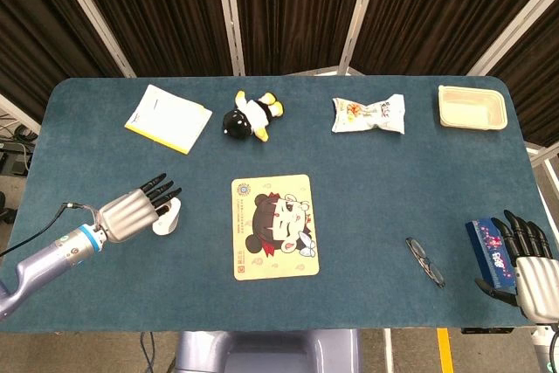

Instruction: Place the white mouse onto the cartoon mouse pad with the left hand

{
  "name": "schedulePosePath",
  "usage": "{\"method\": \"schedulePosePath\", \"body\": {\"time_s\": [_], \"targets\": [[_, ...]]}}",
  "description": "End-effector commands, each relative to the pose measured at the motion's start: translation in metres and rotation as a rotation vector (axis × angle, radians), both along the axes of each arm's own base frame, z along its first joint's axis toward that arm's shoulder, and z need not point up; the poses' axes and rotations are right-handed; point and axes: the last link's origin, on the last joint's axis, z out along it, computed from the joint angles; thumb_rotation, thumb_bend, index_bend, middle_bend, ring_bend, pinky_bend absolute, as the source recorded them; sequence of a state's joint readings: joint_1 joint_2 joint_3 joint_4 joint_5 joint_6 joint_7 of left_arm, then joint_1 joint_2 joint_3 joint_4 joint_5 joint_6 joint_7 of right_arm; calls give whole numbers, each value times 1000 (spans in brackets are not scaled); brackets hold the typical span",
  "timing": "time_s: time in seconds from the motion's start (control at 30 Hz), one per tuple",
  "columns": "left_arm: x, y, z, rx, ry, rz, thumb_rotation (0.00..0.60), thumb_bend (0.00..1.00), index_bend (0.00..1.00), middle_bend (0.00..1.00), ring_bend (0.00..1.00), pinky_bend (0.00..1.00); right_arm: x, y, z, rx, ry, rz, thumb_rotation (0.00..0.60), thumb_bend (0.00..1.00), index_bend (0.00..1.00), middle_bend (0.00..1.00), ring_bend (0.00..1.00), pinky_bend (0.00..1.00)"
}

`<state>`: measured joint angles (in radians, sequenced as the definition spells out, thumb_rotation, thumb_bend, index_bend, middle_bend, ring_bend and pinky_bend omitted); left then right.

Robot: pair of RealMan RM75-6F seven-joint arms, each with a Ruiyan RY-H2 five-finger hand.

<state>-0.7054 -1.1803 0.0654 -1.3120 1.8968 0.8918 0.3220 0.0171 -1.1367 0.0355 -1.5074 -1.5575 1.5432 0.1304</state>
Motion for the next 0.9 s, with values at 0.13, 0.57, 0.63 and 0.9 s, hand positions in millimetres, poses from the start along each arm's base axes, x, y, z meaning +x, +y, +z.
{"method": "schedulePosePath", "body": {"time_s": [0.13,0.57,0.63,0.9], "targets": [[2,9,-32,-72,-69,99,600,86,244,0,0,0,0,0,0,1,-1,1,600,93,83,0,0,0],[7,26,-44,-104,-46,127,600,73,237,0,0,0,0,-2,0,6,-4,3,600,93,83,0,0,0],[6,28,-41,-100,-34,122,600,73,237,0,0,0,0,-2,0,7,-4,3,600,94,83,0,0,0],[1,38,-32,-93,-1,146,600,73,250,0,0,0,1,-4,-1,11,-2,8,600,94,83,0,0,0]]}}
